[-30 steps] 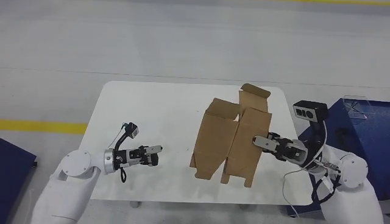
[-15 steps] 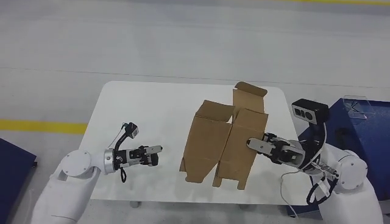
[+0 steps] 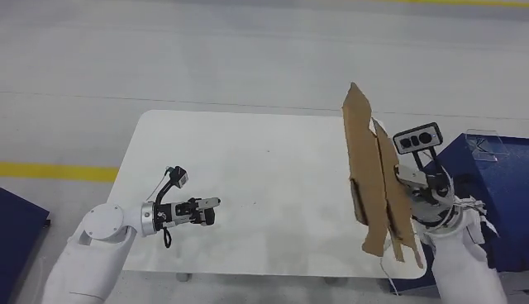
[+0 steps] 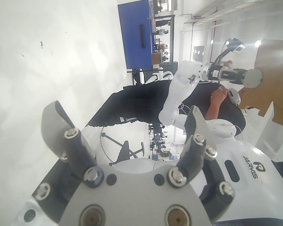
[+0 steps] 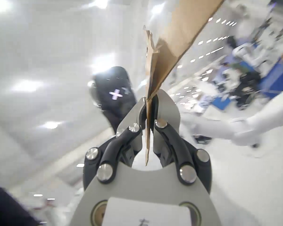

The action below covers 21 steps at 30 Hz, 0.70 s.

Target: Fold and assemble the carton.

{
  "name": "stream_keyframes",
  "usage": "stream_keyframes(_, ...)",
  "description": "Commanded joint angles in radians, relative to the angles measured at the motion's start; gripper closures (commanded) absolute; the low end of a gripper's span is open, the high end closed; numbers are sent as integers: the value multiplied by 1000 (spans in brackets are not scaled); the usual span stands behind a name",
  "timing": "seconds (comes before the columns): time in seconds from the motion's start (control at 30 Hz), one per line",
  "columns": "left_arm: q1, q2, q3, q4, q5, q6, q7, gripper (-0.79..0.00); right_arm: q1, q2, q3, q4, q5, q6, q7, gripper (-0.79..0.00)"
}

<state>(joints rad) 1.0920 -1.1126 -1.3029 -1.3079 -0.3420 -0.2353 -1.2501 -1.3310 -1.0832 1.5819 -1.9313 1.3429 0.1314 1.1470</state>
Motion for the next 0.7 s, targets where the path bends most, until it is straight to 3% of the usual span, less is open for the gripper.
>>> stream_keyframes(0.0, 0, 0, 0, 0, 0, 0, 0, -785, 5, 1, -18, 6, 177, 215, -35, 0)
stream_keyframes(0.2, 0, 0, 0, 0, 0, 0, 0, -785, -11, 7, -97, 25, 495, 693, -207, 0)
stream_keyframes(0.3, 0, 0, 0, 0, 0, 0, 0, -785, -14, 12, -138, 79, 700, 868, -351, 0)
stream_keyframes(0.67, 0, 0, 0, 0, 0, 0, 0, -785, 15, 62, -473, 86, 1556, 881, -900, 0)
